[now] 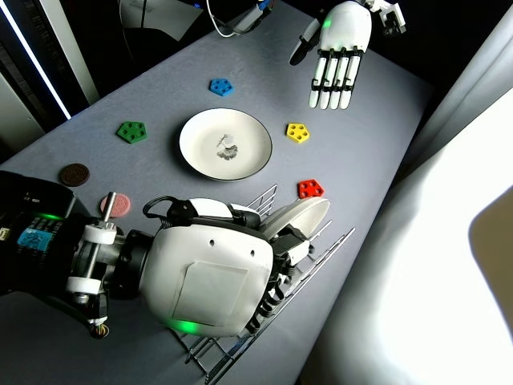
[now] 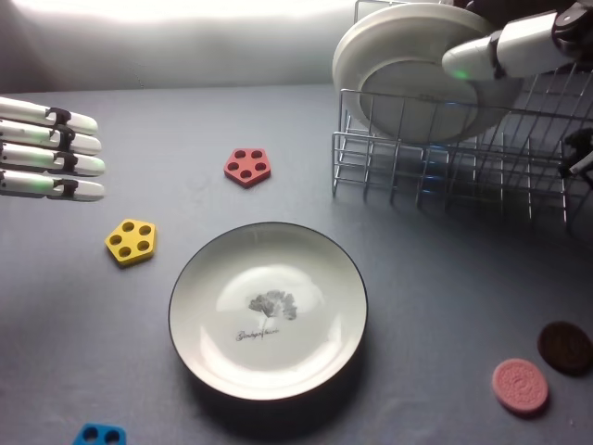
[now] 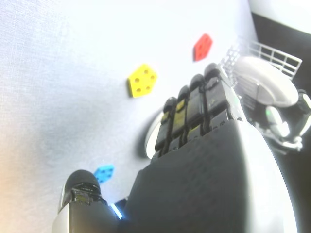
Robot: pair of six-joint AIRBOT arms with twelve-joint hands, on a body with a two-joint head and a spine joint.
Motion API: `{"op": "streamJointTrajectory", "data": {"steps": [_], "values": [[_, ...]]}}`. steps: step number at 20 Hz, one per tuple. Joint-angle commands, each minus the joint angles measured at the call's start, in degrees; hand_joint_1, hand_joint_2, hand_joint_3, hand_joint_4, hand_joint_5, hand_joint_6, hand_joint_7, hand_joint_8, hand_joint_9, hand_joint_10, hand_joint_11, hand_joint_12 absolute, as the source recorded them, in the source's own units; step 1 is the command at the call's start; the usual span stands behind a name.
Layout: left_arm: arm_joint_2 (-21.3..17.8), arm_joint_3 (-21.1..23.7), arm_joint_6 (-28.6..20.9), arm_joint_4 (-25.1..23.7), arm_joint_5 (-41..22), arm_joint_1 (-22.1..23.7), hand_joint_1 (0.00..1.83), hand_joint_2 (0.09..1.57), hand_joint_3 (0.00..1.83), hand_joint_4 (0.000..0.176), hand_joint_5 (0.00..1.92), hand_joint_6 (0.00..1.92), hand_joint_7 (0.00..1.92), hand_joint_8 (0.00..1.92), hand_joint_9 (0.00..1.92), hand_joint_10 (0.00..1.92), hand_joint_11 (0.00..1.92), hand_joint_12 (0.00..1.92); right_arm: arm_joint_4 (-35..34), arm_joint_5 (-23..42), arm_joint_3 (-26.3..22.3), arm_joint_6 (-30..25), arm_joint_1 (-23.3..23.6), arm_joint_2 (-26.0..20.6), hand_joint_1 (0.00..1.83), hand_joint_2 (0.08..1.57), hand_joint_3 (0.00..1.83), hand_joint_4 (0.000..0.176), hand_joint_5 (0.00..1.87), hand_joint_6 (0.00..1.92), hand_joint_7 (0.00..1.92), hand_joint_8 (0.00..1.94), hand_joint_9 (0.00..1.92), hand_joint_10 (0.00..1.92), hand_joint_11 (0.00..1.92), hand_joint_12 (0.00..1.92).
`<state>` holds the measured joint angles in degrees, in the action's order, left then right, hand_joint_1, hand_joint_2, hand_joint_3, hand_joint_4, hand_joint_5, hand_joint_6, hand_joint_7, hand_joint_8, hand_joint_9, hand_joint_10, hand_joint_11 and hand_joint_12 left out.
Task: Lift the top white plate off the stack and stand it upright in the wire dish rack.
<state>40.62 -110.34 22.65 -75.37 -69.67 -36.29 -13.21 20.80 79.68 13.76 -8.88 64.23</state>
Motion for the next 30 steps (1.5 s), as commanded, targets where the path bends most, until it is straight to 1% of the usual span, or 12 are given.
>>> {"op": "streamJointTrajectory", "data": {"steps": [1, 2, 8, 16, 19, 20, 23, 26, 27, 28, 29, 30], "values": [[-0.3, -0.4, 0.2, 4.6, -2.8, 1.2, 0.01, 0.92, 0.00, 0.000, 0.00, 0.00, 0.00, 0.00, 0.00, 0.00, 0.00, 0.00, -0.8, 8.5, 0.5, -1.1, 0.5, -1.0, 1.30, 1.08, 0.00, 0.000, 0.78, 0.43, 0.99, 0.04, 1.10, 0.01, 1.23, 0.06], [-0.3, -0.4, 0.2, 4.6, -2.8, 1.2, 0.01, 0.93, 0.00, 0.000, 0.00, 0.00, 0.01, 0.00, 0.00, 0.00, 0.00, 0.00, -0.8, 8.5, 0.5, -1.1, 0.5, -1.0, 1.33, 1.05, 0.00, 0.000, 0.85, 0.04, 0.99, 0.01, 1.10, 0.00, 1.23, 0.06], [-0.3, -0.4, 0.2, 4.4, -2.7, 1.2, 0.00, 0.92, 0.00, 0.000, 0.00, 0.00, 0.03, 0.01, 0.03, 0.01, 0.01, 0.01, -0.8, 8.5, 0.6, -1.1, 0.5, -1.0, 1.30, 1.02, 0.00, 0.000, 0.87, 0.01, 1.01, 0.01, 1.10, 0.00, 1.28, 0.07], [-0.3, -0.4, -0.2, 4.8, -3.1, 1.2, 0.02, 0.92, 0.00, 0.000, 0.00, 0.00, 0.00, 0.00, 0.00, 0.00, 0.00, 0.00, 1.5, 11.8, 0.0, -1.4, 0.0, -1.2, 1.19, 1.00, 0.00, 0.000, 0.81, 0.00, 0.84, 0.00, 0.97, 0.00, 1.20, 0.03], [-0.2, -0.4, -0.5, 4.9, -3.7, 1.2, 0.01, 0.92, 0.00, 0.000, 0.00, 0.00, 0.01, 0.00, 0.02, 0.00, 0.00, 0.00, 2.5, 12.7, 0.1, -1.4, -0.1, -1.2, 1.13, 0.97, 0.00, 0.000, 0.68, 0.00, 0.82, 0.00, 0.92, 0.00, 1.15, 0.01], [-0.2, -0.4, -0.5, 4.9, -4.0, 1.2, 0.00, 0.92, 0.00, 0.000, 0.00, 0.00, 0.01, 0.00, 0.01, 0.00, 0.00, 0.00, 3.2, 13.6, 0.2, -1.4, -0.1, -1.2, 1.11, 0.97, 0.00, 0.021, 0.67, 0.00, 0.80, 0.00, 0.91, 0.00, 1.14, 0.01], [-0.2, -0.4, -0.5, 5.2, -4.4, 1.2, 0.02, 0.92, 0.00, 0.000, 0.00, 0.00, 0.01, 0.00, 0.01, 0.00, 0.01, 0.00, 6.0, 18.0, 0.3, 0.0, -0.4, -1.2, 1.08, 0.97, 0.00, 0.019, 0.68, 0.00, 0.73, 0.00, 0.81, 0.00, 1.06, 0.00], [-0.2, -0.4, -0.5, 5.4, -4.9, 1.2, 0.01, 0.92, 0.00, 0.000, 0.00, 0.00, 0.01, 0.00, 0.00, 0.00, 0.01, 0.00, 8.9, 22.5, 0.3, 3.0, -0.5, -1.2, 1.06, 0.95, 0.00, 0.031, 0.65, 0.00, 0.66, 0.00, 0.67, 0.00, 0.93, 0.00], [-0.3, -0.4, -0.6, 5.7, -5.3, 1.2, 0.02, 0.92, 0.00, 0.000, 0.00, 0.00, 0.00, 0.00, 0.00, 0.00, 0.00, 0.00, 11.2, 24.4, 0.3, 3.6, -0.5, -1.2, 1.02, 0.93, 0.00, 0.055, 0.62, 0.00, 0.60, 0.00, 0.61, 0.00, 0.84, 0.00], [-0.3, -0.4, -0.8, 5.9, -5.3, 1.2, 0.02, 0.92, 0.00, 0.000, 0.00, 0.00, 0.00, 0.00, 0.00, 0.00, 0.00, 0.00, 13.1, 25.6, 0.3, 3.8, -0.5, -1.2, 1.02, 0.93, 0.00, 0.055, 0.62, 0.00, 0.60, 0.00, 0.61, 0.00, 0.84, 0.00], [-0.3, -0.4, -1.0, 6.0, -5.4, 1.2, 0.01, 0.92, 0.00, 0.000, 0.00, 0.00, 0.00, 0.00, 0.00, 0.00, 0.00, 0.00, 15.2, 27.3, 0.3, 4.3, -0.5, -1.2, 1.00, 0.93, 0.00, 0.070, 0.58, 0.00, 0.49, 0.00, 0.55, 0.00, 0.80, 0.00], [-0.3, -0.4, -0.9, 6.0, -5.5, 1.2, 0.01, 0.92, 0.00, 0.000, 0.00, 0.00, 0.00, 0.00, 0.00, 0.00, 0.00, 0.00, 18.0, 29.1, 0.3, 4.7, -0.5, -1.2, 0.96, 0.93, 0.00, 0.090, 0.54, 0.00, 0.48, 0.00, 0.54, 0.00, 0.76, 0.00]]}}
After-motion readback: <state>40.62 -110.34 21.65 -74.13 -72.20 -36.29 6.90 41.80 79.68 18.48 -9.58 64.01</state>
